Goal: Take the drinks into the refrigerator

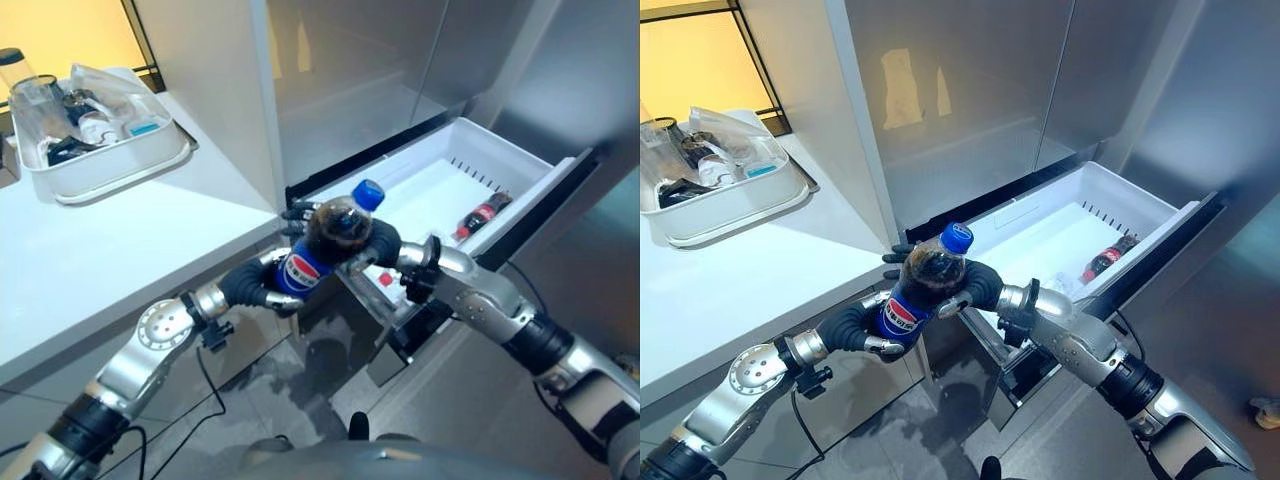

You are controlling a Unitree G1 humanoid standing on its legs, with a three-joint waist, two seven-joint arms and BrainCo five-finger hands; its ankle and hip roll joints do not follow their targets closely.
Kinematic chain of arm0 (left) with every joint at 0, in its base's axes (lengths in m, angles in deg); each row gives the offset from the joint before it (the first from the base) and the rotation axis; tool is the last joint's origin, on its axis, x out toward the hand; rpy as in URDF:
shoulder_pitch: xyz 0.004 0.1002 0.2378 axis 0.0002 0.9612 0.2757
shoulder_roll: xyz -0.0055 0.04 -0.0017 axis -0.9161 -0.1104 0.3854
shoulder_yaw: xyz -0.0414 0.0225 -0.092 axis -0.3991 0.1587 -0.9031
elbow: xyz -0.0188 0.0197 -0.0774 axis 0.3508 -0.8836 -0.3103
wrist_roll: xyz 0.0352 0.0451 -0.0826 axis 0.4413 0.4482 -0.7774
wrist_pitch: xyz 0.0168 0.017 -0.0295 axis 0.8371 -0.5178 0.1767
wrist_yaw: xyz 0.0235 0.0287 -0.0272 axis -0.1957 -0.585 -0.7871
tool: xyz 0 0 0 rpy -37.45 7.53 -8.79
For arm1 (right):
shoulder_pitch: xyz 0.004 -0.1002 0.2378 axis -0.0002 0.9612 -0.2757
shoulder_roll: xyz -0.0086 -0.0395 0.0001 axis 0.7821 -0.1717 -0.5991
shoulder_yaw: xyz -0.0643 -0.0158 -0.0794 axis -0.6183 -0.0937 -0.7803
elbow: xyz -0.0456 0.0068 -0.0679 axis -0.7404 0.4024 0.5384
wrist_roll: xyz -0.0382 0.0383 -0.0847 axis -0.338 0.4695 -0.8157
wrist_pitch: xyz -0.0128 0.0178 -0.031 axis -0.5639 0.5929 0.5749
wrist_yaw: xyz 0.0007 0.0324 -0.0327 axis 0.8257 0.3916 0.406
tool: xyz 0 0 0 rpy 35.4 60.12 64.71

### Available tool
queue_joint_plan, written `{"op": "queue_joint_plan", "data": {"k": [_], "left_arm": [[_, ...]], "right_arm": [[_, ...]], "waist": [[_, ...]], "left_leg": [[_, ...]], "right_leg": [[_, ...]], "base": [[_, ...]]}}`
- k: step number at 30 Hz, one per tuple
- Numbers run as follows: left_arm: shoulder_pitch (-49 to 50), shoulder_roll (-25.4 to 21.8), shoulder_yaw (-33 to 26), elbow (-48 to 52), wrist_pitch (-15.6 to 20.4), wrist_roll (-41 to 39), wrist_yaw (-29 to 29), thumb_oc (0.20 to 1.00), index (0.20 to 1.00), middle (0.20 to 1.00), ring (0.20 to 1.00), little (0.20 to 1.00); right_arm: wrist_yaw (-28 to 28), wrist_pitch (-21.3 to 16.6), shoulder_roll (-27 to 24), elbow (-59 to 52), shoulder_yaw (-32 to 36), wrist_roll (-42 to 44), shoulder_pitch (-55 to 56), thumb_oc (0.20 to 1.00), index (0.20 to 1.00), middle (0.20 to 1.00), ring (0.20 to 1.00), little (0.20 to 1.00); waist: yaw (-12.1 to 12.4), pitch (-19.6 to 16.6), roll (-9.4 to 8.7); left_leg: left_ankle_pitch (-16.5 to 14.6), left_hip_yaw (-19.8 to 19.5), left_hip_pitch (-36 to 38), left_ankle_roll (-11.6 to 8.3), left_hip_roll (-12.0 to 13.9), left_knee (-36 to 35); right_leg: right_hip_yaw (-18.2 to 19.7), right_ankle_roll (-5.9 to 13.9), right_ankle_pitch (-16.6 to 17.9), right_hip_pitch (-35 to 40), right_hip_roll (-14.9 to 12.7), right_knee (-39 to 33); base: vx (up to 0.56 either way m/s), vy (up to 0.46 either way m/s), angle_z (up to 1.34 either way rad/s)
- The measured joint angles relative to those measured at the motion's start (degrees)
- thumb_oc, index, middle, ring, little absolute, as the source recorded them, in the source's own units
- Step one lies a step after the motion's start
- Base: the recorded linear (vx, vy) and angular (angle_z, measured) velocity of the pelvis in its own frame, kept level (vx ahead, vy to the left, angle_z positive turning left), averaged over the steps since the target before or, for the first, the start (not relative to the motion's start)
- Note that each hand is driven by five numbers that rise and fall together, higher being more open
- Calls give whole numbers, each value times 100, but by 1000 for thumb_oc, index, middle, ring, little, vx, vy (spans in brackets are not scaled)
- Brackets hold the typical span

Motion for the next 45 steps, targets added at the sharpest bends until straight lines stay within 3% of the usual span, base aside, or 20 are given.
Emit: {"op": "queue_joint_plan", "data": {"k": [16,27,32,33,34,35,45], "left_arm": [[16,183,13,56,26,21,-1,200,200,200,200,200],[56,353,-1,57,28,212,-149,200,200,200,200,200],[69,339,-5,57,32,210,-153,200,200,200,200,200],[70,337,-5,57,32,210,-153,200,200,200,200,200],[83,337,-9,57,32,201,-157,200,200,200,200,200],[112,336,-32,56,32,194,-186,200,200,200,200,200],[135,308,-57,58,32,192,-131,200,200,200,200,200]], "right_arm": [[-154,-50,514,-6,53,102,128,1000,1000,1000,1000,1000],[-439,-532,925,-55,250,41,632,1000,1000,1000,1000,1000],[-456,-544,937,-55,247,-32,630,1000,1000,1000,1000,1000],[-455,-544,936,-57,247,-53,630,686,686,686,686,686],[-455,-547,925,-81,247,-70,630,282,282,282,282,282],[-453,-577,901,-98,248,-89,630,200,200,200,200,200],[-492,-659,853,-112,275,-283,617,200,200,200,200,200]], "waist": [[6,-63,102],[1,-71,119],[6,-72,121],[5,-73,121],[4,-72,121],[2,-72,122],[4,-72,124]], "left_leg": [[0,-1,0,0,0,0],[5,14,-13,-3,1,1],[5,18,-13,-4,2,1],[5,18,-12,-4,2,1],[5,19,-12,-4,3,1],[5,20,-12,-4,3,1],[5,22,-21,-4,4,1]], "right_leg": [[-1,0,0,-1,-2,0],[15,-10,7,-23,1,1],[20,-12,8,-23,2,0],[20,-11,8,-23,2,0],[21,-12,8,-24,2,0],[22,-12,8,-24,3,0],[26,-7,5,-33,3,0]], "base": [[0,0,0],[-3,2,0],[7,2,0],[0,0,0],[0,0,0],[0,0,0],[0,0,0]]}}
